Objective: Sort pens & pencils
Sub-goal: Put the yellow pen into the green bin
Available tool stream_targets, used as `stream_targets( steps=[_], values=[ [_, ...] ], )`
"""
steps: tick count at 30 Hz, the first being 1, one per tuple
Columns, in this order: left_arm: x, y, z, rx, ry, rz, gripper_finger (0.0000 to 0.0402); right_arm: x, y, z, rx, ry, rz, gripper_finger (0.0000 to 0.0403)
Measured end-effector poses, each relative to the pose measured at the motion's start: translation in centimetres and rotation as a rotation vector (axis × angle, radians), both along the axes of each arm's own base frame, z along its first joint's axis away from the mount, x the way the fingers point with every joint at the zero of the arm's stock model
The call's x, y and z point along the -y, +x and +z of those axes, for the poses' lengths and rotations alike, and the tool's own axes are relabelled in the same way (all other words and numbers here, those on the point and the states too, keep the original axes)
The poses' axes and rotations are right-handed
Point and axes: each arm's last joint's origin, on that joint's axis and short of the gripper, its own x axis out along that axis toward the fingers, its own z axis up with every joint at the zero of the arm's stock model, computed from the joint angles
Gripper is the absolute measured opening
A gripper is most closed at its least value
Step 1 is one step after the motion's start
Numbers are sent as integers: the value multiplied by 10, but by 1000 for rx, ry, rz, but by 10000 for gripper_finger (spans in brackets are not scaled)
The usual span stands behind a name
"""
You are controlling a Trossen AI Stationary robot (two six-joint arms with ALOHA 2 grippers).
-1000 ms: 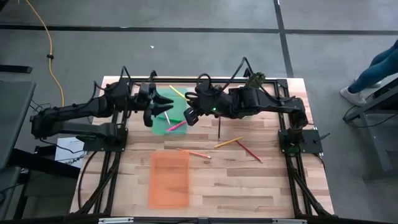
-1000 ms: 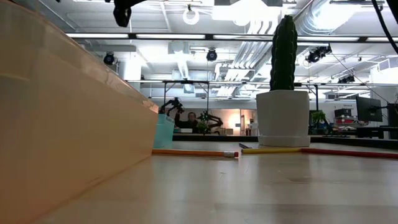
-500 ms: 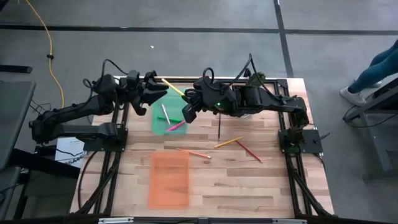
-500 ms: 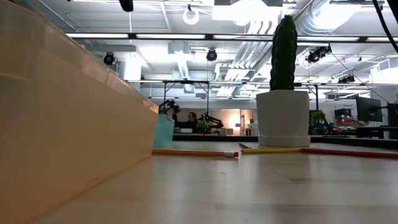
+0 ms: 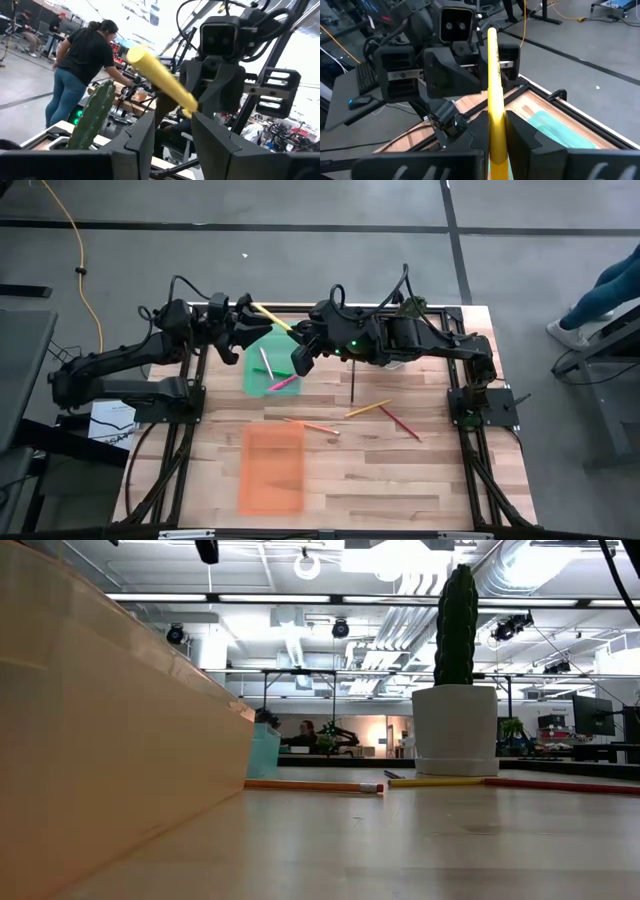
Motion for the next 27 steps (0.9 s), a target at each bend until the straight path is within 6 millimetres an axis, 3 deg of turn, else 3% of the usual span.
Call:
stream_targets(
  steps=[27],
  values=[
    [-2,4,8,114,6,-15,119,-1,0,0,2,3,14,26]
  ],
)
